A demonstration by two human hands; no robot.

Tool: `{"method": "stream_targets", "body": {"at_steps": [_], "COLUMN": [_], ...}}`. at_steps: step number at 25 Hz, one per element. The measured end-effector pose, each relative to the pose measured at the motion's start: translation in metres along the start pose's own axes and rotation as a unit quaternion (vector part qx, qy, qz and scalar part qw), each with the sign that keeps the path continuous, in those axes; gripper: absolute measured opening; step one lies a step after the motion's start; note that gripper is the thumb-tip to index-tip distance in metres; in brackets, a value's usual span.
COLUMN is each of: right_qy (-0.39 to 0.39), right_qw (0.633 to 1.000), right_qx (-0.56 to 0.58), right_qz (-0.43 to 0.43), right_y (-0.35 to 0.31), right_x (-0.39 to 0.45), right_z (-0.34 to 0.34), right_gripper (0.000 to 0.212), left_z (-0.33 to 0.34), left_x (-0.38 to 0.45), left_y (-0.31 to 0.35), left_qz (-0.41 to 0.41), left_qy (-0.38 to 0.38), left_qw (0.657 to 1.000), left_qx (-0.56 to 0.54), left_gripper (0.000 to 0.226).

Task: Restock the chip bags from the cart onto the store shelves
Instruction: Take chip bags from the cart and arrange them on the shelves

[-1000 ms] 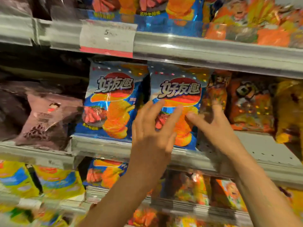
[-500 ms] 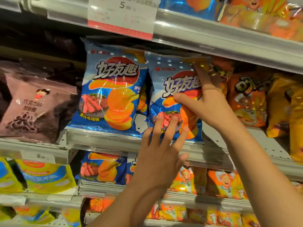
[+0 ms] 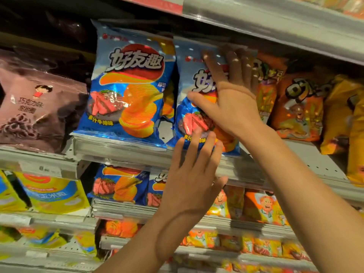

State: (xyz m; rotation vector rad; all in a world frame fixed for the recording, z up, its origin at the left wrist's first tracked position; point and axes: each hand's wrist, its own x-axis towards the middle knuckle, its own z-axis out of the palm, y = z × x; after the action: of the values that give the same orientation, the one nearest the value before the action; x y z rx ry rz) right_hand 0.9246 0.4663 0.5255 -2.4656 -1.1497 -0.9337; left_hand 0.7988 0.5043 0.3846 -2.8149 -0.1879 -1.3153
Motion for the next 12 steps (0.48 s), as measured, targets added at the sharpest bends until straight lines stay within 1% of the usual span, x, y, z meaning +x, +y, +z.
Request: {"method": "stream_targets", "body": {"at_steps": [2, 3, 4, 6, 8, 10, 12], "right_qy": [0.005, 0.02, 0.042, 0.078, 0.09, 0.092, 0.104], "right_qw": [0.999, 0.998, 0.995, 0.989, 0.982, 0.978, 0.978], "right_qx": [0.039, 0.065, 0.087, 0.122, 0.161, 0.185, 0.183], "right_qz": [0.002, 0.006, 0.007, -0.021, -0.043, -0.013, 0.016], "right_y": [0.004, 0.007, 0.014, 0.036, 0.069, 0.115, 0.168], "right_x": [-0.007, -0.014, -0.023, -0.046, -0.077, -0.122, -0.175], "right_z": [-0.006, -0.01, -0.018, -0.033, -0.047, -0.062, -0.079], "right_gripper": [0.093, 0.094, 0.093, 0.086, 0.078, 0.074, 0.068], "left_z": [-0.004, -0.005, -0.006, -0.006, 0.0, 0.014, 0.033], "left_x": [-0.001, -0.002, -0.002, -0.003, -0.003, -0.002, -0.001], "left_y": [0.006, 0.012, 0.021, 0.046, 0.082, 0.132, 0.19], "left_qz": [-0.016, -0.02, -0.013, 0.021, 0.054, 0.083, 0.106], "left_qy": [-0.009, -0.005, 0.003, 0.014, 0.002, -0.017, -0.047], "left_qw": [1.0, 1.0, 0.999, 0.996, 0.988, 0.976, 0.96], "left_qx": [-0.012, -0.024, -0.039, -0.081, -0.143, -0.199, -0.255], "left_gripper": [0.064, 0.063, 0.061, 0.055, 0.053, 0.051, 0.049]}}
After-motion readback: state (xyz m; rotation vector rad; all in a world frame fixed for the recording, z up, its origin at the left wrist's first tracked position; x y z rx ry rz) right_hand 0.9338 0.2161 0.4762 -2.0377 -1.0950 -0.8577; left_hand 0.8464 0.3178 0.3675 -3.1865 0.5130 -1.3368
